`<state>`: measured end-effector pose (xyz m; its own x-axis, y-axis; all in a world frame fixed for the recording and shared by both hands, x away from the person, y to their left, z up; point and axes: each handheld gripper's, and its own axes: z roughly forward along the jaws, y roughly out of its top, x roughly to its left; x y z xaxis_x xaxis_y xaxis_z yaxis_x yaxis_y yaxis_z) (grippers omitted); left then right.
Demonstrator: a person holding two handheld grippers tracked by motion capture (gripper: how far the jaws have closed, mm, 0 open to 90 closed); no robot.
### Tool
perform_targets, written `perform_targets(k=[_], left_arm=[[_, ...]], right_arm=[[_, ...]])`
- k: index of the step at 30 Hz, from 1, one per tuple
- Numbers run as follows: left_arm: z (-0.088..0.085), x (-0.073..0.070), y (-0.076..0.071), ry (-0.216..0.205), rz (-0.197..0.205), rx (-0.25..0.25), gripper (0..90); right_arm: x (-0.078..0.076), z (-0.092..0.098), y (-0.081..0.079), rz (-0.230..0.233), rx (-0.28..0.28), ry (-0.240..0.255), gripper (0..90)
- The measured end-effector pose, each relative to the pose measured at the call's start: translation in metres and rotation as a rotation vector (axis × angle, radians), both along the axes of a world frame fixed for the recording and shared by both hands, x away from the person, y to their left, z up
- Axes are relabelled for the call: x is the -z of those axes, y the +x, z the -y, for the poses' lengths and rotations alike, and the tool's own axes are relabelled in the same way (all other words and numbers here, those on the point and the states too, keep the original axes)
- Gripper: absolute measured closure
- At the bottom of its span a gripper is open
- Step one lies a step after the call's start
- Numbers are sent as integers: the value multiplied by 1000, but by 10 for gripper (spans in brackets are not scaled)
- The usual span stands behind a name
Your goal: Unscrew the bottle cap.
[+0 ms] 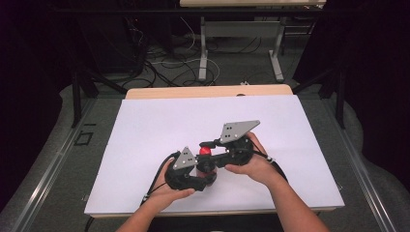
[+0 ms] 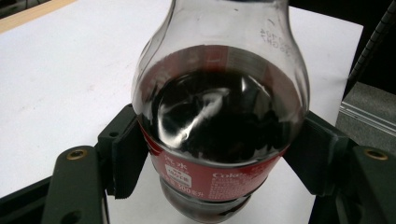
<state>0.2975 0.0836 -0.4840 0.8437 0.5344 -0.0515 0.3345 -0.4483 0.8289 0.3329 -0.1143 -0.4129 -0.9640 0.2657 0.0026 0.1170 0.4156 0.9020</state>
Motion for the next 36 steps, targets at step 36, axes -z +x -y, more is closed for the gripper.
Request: perform_targets(k=[36], left_arm=[[-4,-1,2,1,21,-45,297]], right_arm=[[0,-15,-26,48,275,7,609]])
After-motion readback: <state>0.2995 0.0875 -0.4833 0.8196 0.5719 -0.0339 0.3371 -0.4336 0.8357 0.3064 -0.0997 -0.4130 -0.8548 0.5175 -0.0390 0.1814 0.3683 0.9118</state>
